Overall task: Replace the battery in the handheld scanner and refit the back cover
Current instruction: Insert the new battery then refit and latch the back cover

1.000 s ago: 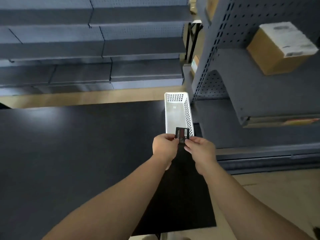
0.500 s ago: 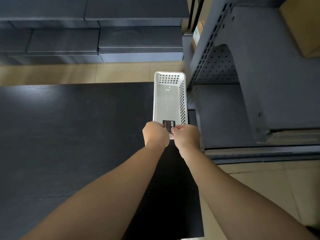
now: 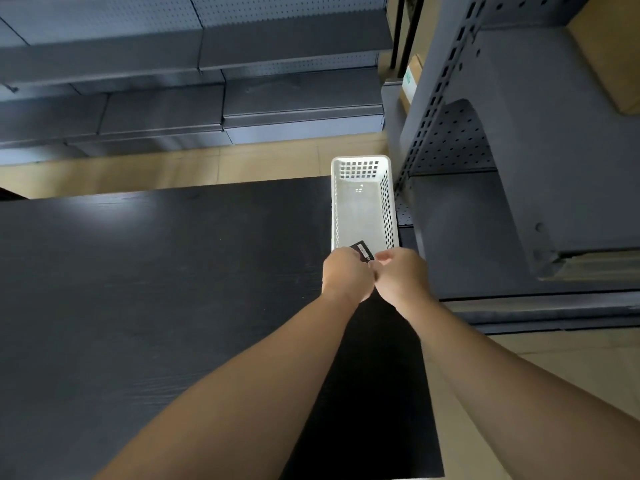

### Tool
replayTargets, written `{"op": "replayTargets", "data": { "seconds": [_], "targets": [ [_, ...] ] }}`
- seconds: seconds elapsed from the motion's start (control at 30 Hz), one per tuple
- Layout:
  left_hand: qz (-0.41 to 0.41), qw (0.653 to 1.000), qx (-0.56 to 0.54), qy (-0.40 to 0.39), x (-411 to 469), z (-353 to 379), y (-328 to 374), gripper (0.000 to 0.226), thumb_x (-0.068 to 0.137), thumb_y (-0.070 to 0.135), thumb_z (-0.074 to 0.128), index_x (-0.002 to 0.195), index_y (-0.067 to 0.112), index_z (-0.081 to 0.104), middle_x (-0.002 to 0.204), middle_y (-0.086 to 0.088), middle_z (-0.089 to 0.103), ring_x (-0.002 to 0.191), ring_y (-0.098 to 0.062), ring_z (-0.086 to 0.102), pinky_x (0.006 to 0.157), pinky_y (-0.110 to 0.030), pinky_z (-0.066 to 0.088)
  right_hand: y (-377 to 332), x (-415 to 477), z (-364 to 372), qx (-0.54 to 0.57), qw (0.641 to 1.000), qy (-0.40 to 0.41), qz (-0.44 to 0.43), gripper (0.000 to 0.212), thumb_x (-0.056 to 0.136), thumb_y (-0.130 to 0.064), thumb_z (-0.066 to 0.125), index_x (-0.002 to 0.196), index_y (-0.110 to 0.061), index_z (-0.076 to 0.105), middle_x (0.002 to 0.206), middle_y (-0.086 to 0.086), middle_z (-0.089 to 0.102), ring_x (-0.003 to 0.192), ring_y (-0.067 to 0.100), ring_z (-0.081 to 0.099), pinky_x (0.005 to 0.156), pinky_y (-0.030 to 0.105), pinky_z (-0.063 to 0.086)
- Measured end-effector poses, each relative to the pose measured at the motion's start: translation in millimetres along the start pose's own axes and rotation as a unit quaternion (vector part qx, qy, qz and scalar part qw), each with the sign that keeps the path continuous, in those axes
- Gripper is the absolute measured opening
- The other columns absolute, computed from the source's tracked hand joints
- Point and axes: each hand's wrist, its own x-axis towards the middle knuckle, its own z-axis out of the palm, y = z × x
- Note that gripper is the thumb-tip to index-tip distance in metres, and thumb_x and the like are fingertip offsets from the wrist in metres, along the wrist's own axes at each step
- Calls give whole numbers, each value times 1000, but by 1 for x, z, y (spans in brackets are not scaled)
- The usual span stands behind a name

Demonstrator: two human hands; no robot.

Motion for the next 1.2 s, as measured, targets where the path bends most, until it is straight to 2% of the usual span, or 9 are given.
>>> {"op": "replayTargets", "data": {
  "seconds": [0.07,0.17,0.23,0.33,0.5,0.67,0.83,1.1,1.2],
  "targets": [
    [46,998,45,-11,-5,-12,3,8,93,10,54,95,8,62,86,-4,59,71,-19,54,64,-30,52,-6,-8,-13,-56,997,-14,-54,30,91,-17,66,120,-8,66,120,11,68,105,27,65,81,28,47],
    [105,984,143,-14,-14,-40,7,28,94,12,54,121,11,59,115,-7,64,84,-17,49,72,-29,45,-23,-23,-35,-158,978,-23,-135,25,91,-16,63,114,-7,65,116,13,65,100,30,64,84,38,55],
    [119,971,209,-9,-25,-65,6,30,94,13,53,123,15,58,118,-5,63,85,-18,50,71,-30,43,-39,-36,-49,-232,957,-27,-174,26,90,-19,63,114,-9,63,115,11,62,98,29,63,82,42,57],
    [110,951,288,2,-47,-105,-4,29,93,16,53,122,15,56,119,-7,61,95,-27,59,72,-35,47,-64,-55,-64,-335,908,-44,-248,24,86,-17,62,109,-12,60,110,8,58,92,27,62,76,38,56],
    [94,918,375,86,-101,-174,-45,22,92,12,55,114,12,53,119,-7,56,109,-29,56,83,-34,40,-121,-93,-50,-440,816,-70,-368,25,85,-9,56,109,-13,55,111,5,55,98,27,56,74,35,39],
    [3,925,338,174,-170,-223,-120,22,92,13,54,115,12,54,120,-7,55,109,-30,55,82,-35,39,-184,-163,10,-454,732,-89,-499,24,92,-14,56,116,-13,56,116,7,59,104,29,60,84,38,47],
    [-122,926,272,231,-258,-251,-223,20,91,14,53,111,11,56,118,-8,57,112,-33,56,83,-39,42,-216,-276,92,-436,652,-164,-597,13,93,-12,53,106,-12,56,113,8,59,101,31,60,76,37,42],
    [-303,883,175,313,-416,-276,-400,23,94,14,53,116,12,57,121,-10,60,114,-32,58,86,-42,48,-228,-482,239,-422,476,-258,-727,24,87,-8,51,110,-11,58,113,9,58,101,34,60,71,38,44],
    [-352,862,144,334,-463,-285,-465,24,93,13,53,117,13,57,122,-10,60,115,-32,58,88,-43,49,-230,-558,296,-414,435,-291,-745,29,86,-7,50,113,-14,57,114,7,60,102,34,61,71,38,46]
  ]
}}
